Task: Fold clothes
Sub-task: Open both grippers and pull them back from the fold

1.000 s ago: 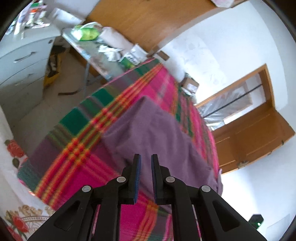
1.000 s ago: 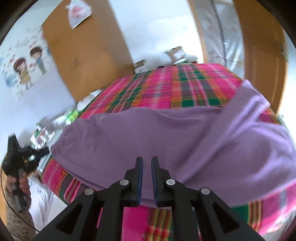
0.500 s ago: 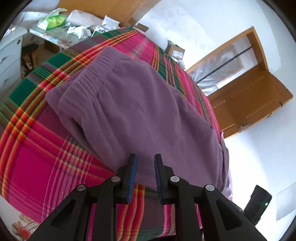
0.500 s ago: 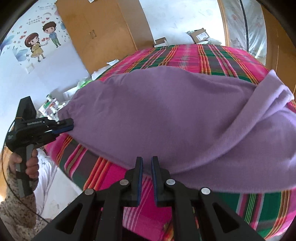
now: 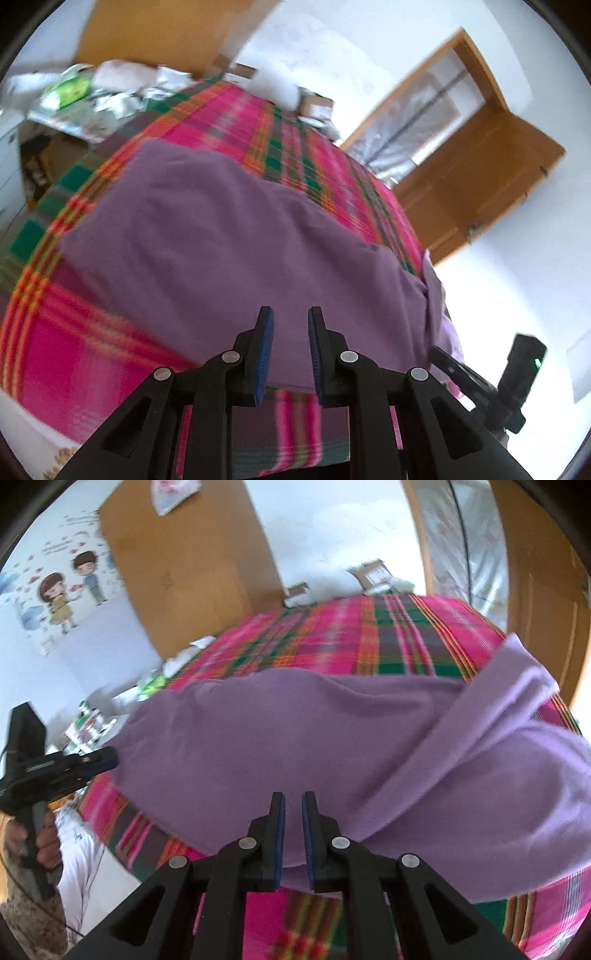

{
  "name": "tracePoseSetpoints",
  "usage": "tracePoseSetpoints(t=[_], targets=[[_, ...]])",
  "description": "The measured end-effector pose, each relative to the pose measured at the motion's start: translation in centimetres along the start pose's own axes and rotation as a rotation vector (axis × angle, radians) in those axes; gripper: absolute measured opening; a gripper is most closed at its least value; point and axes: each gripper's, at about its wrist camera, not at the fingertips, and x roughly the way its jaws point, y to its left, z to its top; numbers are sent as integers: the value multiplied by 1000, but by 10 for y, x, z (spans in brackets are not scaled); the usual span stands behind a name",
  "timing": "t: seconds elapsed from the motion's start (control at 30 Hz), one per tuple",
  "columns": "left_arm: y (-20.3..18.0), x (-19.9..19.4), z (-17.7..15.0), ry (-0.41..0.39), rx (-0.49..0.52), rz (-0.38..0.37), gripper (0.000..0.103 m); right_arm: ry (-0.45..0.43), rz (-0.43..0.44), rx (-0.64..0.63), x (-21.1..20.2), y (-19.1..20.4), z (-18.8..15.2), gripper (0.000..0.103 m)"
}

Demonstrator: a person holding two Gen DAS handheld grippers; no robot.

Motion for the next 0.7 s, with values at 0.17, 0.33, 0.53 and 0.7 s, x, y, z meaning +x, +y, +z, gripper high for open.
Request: tracePoseSetpoints(t=[0.17, 0.33, 0.53, 0.7], targets=[[-11, 27, -11, 77, 12, -36, 22, 31, -6, 8, 4, -12, -20, 10], [-22, 41, -20, 119, 43, -79, 22, 17, 34, 45, -10, -26, -26, 10], [-55, 47, -21, 82, 163, -128, 25, -75, -15, 68, -43, -59, -22, 10], [-83, 69, -27, 123, 244, -175, 28, -121, -176, 105, -61, -99, -7, 10]])
